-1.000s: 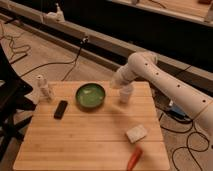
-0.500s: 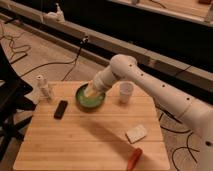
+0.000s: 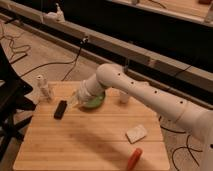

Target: Knock the bottle over

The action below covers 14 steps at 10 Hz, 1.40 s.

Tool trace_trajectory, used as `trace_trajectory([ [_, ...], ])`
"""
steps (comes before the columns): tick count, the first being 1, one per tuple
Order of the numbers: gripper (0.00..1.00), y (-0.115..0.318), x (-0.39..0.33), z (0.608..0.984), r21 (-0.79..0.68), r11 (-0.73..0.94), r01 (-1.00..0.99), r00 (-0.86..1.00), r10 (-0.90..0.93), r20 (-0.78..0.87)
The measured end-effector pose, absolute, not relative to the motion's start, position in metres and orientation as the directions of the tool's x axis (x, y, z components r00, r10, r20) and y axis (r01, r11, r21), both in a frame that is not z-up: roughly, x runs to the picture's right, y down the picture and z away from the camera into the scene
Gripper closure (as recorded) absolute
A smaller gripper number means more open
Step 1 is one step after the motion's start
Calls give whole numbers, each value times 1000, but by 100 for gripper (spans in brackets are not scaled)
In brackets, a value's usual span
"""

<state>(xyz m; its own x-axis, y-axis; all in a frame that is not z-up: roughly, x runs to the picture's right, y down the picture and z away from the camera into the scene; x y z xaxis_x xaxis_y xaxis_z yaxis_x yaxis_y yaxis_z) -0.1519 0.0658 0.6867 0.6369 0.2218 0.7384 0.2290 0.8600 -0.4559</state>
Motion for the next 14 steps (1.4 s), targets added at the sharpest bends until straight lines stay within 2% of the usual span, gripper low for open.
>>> trace_trajectory([
  [4, 100, 66, -159, 687, -452, 858, 243, 635, 211, 743],
  [8, 100, 89, -245, 688, -438, 811, 388, 578, 155, 801],
  [14, 100, 75, -320, 747, -479, 796, 370, 558, 221, 800],
])
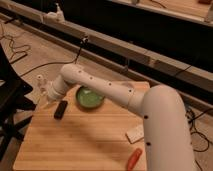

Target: Knock the bottle over

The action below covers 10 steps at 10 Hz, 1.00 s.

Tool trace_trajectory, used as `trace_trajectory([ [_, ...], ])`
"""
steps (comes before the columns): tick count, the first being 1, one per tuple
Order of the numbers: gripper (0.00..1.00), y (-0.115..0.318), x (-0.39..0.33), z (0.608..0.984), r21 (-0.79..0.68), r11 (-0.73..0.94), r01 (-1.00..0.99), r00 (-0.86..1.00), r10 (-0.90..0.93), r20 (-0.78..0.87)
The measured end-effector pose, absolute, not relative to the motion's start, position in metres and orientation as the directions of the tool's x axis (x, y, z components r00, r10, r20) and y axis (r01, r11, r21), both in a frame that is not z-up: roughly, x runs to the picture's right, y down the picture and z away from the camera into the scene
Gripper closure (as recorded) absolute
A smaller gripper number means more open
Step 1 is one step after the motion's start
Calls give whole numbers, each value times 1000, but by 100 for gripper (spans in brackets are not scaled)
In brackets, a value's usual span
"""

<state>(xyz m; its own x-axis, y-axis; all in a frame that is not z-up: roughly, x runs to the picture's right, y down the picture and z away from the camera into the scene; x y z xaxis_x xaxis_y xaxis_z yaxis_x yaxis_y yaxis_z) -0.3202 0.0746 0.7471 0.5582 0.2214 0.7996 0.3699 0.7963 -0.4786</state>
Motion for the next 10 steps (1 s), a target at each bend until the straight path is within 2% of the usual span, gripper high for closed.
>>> trace_trajectory([
  [4, 100, 66, -347, 777, -507, 798, 325, 554, 274, 786],
  [10, 100, 63, -355, 779, -512, 799, 315, 537, 295, 790],
])
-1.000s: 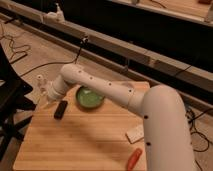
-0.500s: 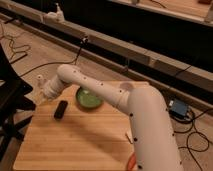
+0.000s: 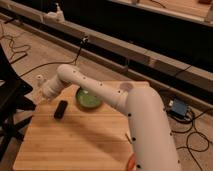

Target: Knock the bottle over

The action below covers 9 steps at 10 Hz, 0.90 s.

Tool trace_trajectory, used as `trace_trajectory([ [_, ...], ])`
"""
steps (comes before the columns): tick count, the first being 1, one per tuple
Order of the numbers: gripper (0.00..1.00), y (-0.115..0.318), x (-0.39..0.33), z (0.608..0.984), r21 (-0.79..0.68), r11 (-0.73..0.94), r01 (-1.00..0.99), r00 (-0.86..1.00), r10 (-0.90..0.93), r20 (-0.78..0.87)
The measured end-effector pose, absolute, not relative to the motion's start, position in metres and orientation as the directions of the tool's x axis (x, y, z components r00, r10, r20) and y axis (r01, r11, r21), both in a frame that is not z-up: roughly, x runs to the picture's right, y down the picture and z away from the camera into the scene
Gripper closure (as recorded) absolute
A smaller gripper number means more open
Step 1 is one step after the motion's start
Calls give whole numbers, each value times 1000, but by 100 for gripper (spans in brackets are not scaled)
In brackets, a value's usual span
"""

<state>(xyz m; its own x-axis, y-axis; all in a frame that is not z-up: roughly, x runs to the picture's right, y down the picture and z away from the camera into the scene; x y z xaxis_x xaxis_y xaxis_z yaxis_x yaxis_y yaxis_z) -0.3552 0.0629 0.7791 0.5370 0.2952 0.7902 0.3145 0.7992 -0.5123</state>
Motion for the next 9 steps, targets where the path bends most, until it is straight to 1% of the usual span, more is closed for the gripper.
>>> trace_trajectory([
  [3, 100, 54, -352, 790, -523, 807, 274, 531, 327, 782],
  [9, 100, 30, -362, 838, -562, 806, 188, 482, 423, 768],
])
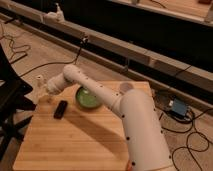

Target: Knock the bottle over

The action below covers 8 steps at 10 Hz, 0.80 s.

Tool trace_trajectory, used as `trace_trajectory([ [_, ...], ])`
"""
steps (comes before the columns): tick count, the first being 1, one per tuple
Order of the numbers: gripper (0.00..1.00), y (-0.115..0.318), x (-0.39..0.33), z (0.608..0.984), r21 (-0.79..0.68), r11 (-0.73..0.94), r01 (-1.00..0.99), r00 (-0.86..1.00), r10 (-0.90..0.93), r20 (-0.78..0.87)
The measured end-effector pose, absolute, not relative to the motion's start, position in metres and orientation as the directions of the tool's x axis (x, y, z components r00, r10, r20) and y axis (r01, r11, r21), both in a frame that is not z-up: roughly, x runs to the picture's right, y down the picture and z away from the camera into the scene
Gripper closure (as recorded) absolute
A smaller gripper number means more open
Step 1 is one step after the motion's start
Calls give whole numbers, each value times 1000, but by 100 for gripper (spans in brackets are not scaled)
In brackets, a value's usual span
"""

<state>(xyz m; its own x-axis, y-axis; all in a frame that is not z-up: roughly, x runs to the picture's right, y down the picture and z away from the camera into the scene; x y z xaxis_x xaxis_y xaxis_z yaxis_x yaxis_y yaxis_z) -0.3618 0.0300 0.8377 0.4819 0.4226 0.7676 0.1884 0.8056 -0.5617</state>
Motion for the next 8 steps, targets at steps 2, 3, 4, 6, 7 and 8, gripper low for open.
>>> trace_trajectory([
  [2, 100, 22, -367, 851, -561, 810, 173, 482, 426, 765],
  [3, 100, 17, -370, 857, -557, 814, 167, 486, 423, 765],
  [4, 100, 13, -372, 862, -552, 818, 161, 490, 420, 764],
  [6, 100, 1, -371, 872, -544, 827, 140, 501, 415, 760],
  [7, 100, -6, -368, 878, -539, 833, 124, 510, 413, 755],
  [8, 100, -13, -364, 882, -537, 837, 105, 515, 416, 749],
])
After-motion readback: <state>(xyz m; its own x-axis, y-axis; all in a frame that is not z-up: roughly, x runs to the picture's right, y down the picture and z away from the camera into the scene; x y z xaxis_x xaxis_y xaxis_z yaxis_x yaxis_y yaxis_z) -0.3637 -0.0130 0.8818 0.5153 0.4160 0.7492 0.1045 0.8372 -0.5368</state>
